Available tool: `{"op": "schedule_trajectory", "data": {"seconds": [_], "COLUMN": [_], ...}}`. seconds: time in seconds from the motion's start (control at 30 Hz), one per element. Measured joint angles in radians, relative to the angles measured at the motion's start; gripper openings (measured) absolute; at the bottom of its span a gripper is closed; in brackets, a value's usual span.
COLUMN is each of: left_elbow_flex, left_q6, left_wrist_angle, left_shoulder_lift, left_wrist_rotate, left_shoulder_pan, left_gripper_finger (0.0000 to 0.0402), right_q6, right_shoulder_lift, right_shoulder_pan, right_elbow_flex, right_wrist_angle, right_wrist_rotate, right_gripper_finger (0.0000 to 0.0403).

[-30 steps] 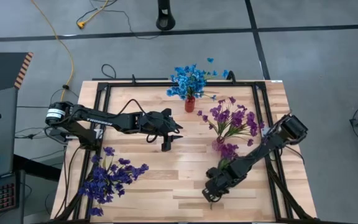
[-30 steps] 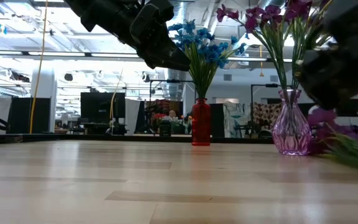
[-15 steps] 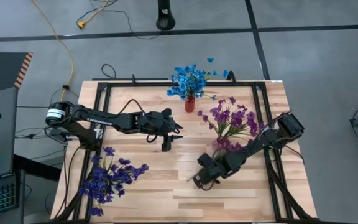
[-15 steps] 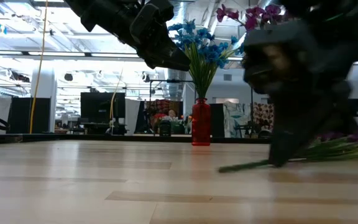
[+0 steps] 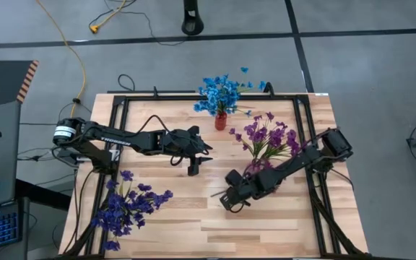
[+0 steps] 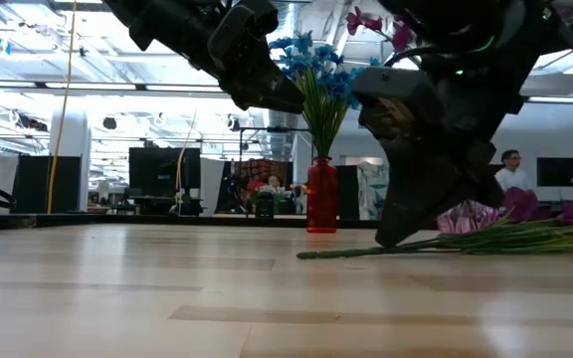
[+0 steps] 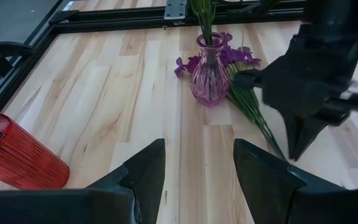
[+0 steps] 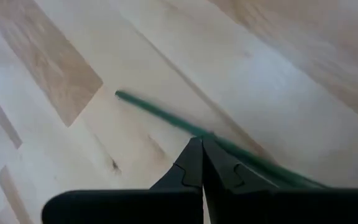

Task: Sort flowers into vase by color
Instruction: Put the violet flowers into the violet vase

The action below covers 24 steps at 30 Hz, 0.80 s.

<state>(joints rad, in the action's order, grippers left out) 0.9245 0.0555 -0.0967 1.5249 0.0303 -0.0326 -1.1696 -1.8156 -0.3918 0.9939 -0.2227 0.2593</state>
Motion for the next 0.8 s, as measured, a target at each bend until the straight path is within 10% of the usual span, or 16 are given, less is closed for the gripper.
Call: {"op": "schedule_trajectory", "data": {"seconds": [0.8], "left_elbow_flex": [0.000], "left_q6": [-0.057], "left_wrist_angle": [-0.061], "left_shoulder_lift": [0.000], "left_wrist_rotate": [-0.023], "left_shoulder_pan": [0.019], "left_gripper_finger": [0.0179], "right_q6": [0.552], "right_shoulder_lift": [0.657], "right_shoulder_pan": [-0.061], "right_elbow_flex": [0.002], "right_wrist_angle": [-0.169], "right_wrist_rotate": [0.004], "right_gripper_finger": [0.0031]}}
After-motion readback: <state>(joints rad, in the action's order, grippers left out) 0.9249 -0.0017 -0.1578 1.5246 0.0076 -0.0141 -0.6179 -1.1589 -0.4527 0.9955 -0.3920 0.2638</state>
